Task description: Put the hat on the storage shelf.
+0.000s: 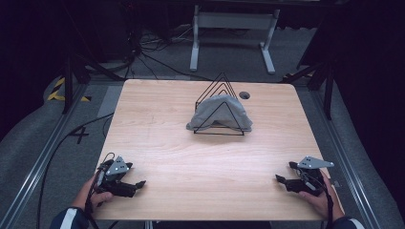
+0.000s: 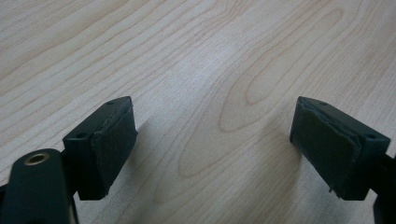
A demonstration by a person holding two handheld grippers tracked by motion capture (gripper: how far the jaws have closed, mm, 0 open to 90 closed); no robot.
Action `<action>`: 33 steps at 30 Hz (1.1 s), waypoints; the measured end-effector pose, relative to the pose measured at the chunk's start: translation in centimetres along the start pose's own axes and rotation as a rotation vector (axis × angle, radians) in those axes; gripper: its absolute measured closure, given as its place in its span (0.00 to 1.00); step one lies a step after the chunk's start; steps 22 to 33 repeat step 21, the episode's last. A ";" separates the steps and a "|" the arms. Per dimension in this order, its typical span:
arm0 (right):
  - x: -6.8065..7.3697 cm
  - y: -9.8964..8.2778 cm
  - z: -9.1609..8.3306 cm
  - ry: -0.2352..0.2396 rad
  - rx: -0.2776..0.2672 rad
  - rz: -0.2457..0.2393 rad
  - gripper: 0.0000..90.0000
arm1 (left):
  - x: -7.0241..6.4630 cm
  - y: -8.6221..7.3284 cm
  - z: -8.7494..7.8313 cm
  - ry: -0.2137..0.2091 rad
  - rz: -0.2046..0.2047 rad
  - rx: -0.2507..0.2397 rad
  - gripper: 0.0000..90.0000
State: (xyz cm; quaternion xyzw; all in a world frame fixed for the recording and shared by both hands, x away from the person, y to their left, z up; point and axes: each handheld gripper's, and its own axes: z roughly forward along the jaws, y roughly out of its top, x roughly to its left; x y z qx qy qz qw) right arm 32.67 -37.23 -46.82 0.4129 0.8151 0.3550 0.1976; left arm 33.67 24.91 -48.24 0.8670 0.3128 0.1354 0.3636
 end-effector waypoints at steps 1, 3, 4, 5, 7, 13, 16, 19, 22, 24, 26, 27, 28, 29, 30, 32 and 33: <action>0.0 0.0 0.0 -0.001 0.001 0.000 0.21 | -0.1 0.0 0.1 -0.005 -0.018 -0.002 0.16; 0.0 0.0 0.0 -0.003 0.002 0.001 0.22 | -0.1 0.0 0.1 0.001 -0.024 0.000 0.14; 0.0 0.0 0.0 -0.004 0.001 0.002 0.21 | -0.1 0.0 0.1 0.004 -0.027 0.001 0.14; 0.0 0.0 0.0 -0.007 0.001 0.002 0.21 | -0.1 0.0 0.1 0.004 -0.033 0.004 0.13; -0.1 0.0 0.0 -0.008 0.001 0.003 0.21 | -0.1 0.0 0.1 0.004 -0.038 0.013 0.11; -0.1 0.0 0.0 -0.011 0.001 0.006 0.21 | -0.1 0.0 0.1 0.009 -0.044 0.016 0.10; -0.1 0.0 0.0 -0.011 0.001 0.005 0.21 | -0.1 0.0 0.1 0.009 -0.043 0.014 0.10; -0.1 0.0 0.0 -0.010 0.001 0.006 0.21 | -0.1 0.0 0.1 0.009 -0.043 0.014 0.10; -0.1 0.0 0.0 -0.011 0.001 0.005 0.21 | -0.1 0.0 0.1 0.009 -0.043 0.014 0.10; -0.1 0.0 0.0 -0.011 0.001 0.005 0.21 | -0.1 0.0 0.1 0.009 -0.043 0.014 0.10; -0.1 0.0 0.0 -0.011 0.001 0.005 0.21 | -0.1 0.0 0.1 0.009 -0.043 0.014 0.10; -0.1 0.0 0.0 -0.011 0.001 0.005 0.21 | -0.1 0.0 0.1 0.009 -0.043 0.014 0.10; -0.1 0.0 0.0 -0.011 0.001 0.005 0.21 | -0.1 0.0 0.1 0.009 -0.043 0.014 0.10; -0.1 0.0 0.0 -0.011 0.001 0.005 0.21 | -0.1 0.0 0.1 0.009 -0.043 0.014 0.10; -0.1 0.0 0.0 -0.011 0.001 0.005 0.21 | -0.1 0.0 0.1 0.009 -0.043 0.014 0.10; -0.1 0.0 0.0 -0.011 0.001 0.005 0.21 | -0.1 0.0 0.1 0.009 -0.043 0.014 0.10; -0.1 0.0 0.0 -0.011 0.001 0.005 0.21 | -0.1 0.0 0.1 0.009 -0.043 0.014 0.10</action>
